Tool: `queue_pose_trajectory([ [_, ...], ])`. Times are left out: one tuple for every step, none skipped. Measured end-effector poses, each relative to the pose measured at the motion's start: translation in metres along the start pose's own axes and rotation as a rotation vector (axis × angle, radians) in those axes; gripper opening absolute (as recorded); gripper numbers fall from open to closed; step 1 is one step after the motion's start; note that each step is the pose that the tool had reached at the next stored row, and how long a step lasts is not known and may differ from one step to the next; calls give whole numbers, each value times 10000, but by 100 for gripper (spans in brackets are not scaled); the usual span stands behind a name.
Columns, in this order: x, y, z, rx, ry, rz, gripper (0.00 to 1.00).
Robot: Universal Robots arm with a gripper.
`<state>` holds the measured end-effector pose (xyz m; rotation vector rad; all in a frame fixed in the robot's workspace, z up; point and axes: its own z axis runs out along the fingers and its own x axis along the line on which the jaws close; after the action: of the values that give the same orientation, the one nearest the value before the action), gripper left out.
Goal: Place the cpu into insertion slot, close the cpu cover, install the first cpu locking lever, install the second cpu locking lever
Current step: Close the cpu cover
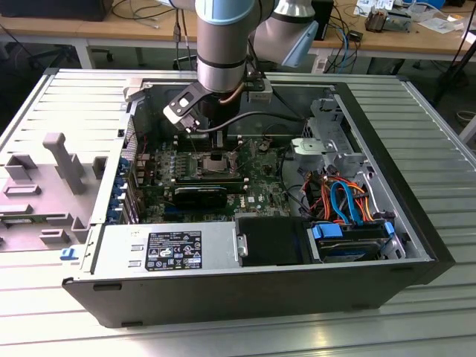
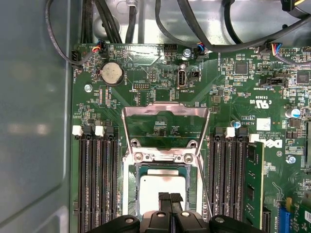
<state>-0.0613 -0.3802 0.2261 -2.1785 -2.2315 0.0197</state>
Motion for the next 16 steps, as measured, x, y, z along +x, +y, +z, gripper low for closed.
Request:
queue_pose_trajectory([
  [-1, 5, 0, 0, -1, -5, 11],
  [-1, 10, 0, 0, 0, -6, 11],
  [-1, 16, -1, 0, -1, -12, 11],
  [-1, 27, -1, 0, -1, -23, 11],
  [-1, 37, -1, 1, -1, -31, 11],
  [-1, 50, -1, 0, -1, -38, 11],
  [-2, 66, -2, 0, -1, -40, 11],
  [-2, 84, -2, 0, -2, -41, 11],
  [-3, 93, -3, 1, -2, -41, 11],
  [-3, 100, -2, 0, -1, -41, 11],
  [-3, 116, -6, 1, -3, -40, 11],
  [-3, 121, -8, 0, -2, -40, 11],
  [-3, 125, -9, -1, 1, -41, 11],
  [-3, 133, -13, 0, 0, -41, 11],
  [-3, 139, -17, 1, -2, -41, 11],
  [-3, 145, -19, 0, 0, -41, 11],
])
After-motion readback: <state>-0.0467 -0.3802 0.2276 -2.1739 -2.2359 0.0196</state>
